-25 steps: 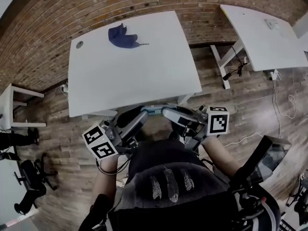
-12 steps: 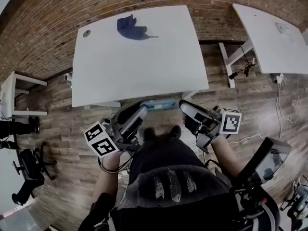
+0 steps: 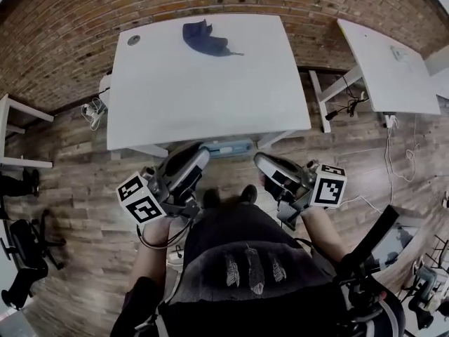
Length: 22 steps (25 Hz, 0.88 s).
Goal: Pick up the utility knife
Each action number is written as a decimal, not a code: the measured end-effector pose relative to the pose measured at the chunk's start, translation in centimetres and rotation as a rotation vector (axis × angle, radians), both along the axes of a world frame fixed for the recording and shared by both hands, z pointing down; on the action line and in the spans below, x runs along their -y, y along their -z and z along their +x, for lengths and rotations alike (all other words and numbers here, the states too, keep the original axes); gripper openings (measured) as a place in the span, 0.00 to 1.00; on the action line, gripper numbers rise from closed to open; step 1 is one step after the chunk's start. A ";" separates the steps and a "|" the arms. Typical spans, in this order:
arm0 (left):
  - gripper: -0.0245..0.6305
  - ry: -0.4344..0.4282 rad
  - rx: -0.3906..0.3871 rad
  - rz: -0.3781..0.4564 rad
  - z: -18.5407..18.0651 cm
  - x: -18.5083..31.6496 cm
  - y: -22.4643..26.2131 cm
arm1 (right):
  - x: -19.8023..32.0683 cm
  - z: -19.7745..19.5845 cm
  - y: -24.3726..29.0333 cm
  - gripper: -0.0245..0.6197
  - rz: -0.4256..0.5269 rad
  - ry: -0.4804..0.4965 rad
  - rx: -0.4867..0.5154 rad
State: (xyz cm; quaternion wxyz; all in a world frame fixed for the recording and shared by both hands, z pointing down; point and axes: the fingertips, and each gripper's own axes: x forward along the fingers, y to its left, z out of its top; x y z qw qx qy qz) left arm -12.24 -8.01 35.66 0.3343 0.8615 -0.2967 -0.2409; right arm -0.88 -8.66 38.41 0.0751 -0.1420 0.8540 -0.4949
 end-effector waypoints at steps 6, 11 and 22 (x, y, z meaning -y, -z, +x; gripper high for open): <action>0.12 -0.015 -0.072 -0.006 -5.4 -1.6 -1.0 | -2.6 -4.5 -1.2 0.04 0.005 -0.021 -0.124; 0.12 -0.048 -0.095 -0.016 -6.8 -2.3 -2.0 | -4.7 -5.3 -1.9 0.04 -0.014 -0.058 -0.179; 0.12 -0.108 -0.148 0.009 -2.1 -2.5 -0.9 | -5.1 -0.9 0.4 0.04 -0.031 -0.123 -0.117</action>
